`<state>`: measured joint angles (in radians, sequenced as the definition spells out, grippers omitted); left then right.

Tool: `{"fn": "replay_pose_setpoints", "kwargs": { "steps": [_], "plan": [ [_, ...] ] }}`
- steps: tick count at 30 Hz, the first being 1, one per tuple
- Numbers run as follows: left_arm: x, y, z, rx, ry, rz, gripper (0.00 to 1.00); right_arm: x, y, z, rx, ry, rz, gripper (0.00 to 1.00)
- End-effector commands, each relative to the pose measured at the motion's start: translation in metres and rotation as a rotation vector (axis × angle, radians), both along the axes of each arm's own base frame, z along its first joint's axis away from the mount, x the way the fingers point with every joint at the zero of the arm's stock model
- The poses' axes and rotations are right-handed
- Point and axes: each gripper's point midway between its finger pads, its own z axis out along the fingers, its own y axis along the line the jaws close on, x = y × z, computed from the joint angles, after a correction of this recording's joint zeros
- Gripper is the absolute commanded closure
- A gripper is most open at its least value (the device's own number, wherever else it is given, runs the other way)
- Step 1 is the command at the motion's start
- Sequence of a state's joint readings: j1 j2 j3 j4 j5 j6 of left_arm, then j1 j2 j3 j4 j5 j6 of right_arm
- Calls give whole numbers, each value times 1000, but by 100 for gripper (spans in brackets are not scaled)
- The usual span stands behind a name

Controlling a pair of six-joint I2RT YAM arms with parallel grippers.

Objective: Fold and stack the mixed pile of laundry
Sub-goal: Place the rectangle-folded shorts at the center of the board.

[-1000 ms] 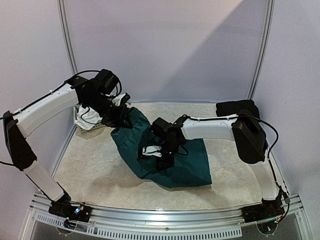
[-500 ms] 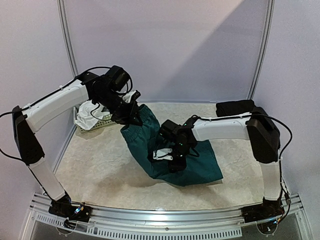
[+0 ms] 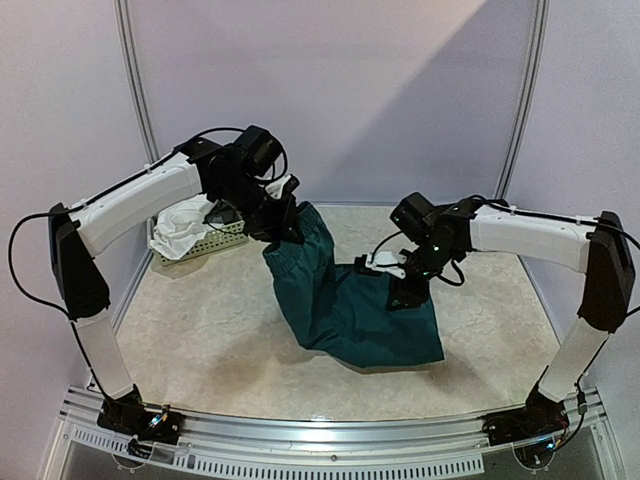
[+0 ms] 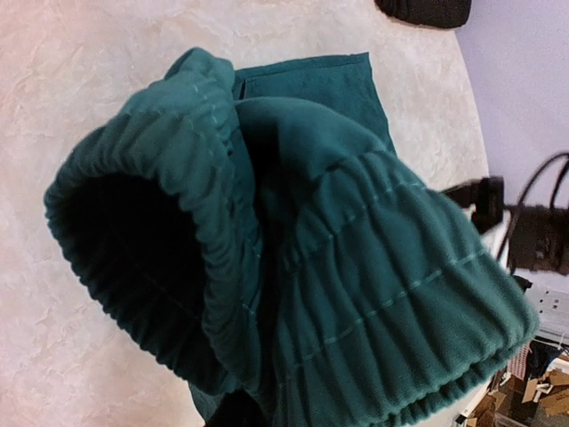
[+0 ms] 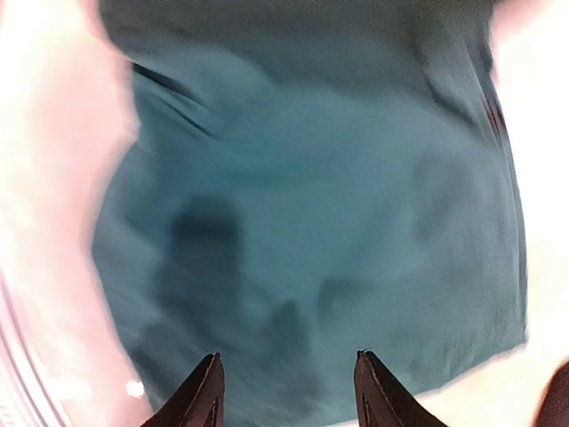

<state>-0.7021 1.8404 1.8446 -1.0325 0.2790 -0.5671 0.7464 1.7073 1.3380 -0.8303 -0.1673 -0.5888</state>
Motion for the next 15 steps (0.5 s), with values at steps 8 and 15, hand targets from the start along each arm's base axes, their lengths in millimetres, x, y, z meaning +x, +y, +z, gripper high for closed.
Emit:
{"fn": "replay_pose_setpoints", "kwargs": {
  "steps": [8,15],
  "plan": [
    [22,-59,27,-201,-44,70,100,51,-100,-47,31,166,-531,48],
    [46,-87,26,-284,-72,150,100,36,-101,-86,-8,302,-548,48]
  ]
}}
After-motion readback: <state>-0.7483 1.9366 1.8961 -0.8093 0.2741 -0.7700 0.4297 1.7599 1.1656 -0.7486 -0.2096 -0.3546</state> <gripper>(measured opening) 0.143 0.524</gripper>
